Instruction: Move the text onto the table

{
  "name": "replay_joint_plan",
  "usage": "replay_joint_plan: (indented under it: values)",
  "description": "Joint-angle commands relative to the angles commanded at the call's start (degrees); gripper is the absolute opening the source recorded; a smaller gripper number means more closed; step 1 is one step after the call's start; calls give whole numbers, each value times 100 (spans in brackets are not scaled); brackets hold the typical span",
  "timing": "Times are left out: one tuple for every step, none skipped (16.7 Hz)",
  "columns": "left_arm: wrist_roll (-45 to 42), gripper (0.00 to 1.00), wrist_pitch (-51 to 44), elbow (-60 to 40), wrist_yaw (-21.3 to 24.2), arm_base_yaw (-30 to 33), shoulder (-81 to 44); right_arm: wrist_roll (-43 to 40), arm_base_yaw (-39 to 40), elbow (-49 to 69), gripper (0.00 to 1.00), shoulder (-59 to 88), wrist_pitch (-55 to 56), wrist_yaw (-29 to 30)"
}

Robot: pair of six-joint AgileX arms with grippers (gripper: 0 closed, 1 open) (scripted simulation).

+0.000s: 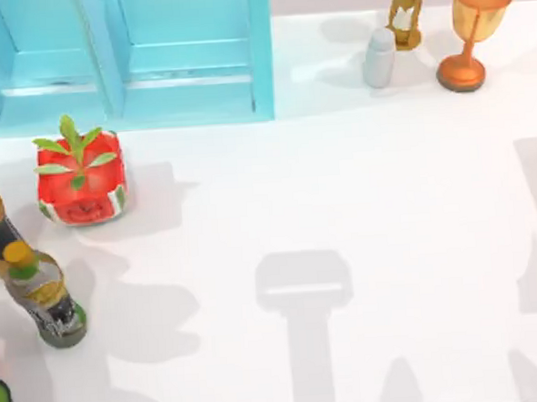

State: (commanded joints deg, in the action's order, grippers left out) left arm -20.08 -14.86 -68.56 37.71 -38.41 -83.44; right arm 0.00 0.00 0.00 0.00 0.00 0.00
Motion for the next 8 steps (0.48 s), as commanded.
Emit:
replay_joint_plan:
  values:
    - [56,0,49,2,-34,32,5,0,0,0,100,0,0,0]
    - [172,0,150,7,-103,101,17,0,0,0,100,0,0,0]
    - [349,0,297,16,-207,210,37,0,0,0,100,0,0,0]
    - [585,0,488,28,-344,358,62,0,0,0,100,0,0,0]
    - [880,0,717,47,-510,547,92,0,0,0,100,0,0,0]
    - [1228,0,978,72,-705,777,124,0,0,0,100,0,0,0]
    - [1623,0,1263,106,-926,1047,156,0,0,0,100,0,0,0]
    - [2058,0,1566,150,-1174,1355,184,0,0,0,100,0,0,0]
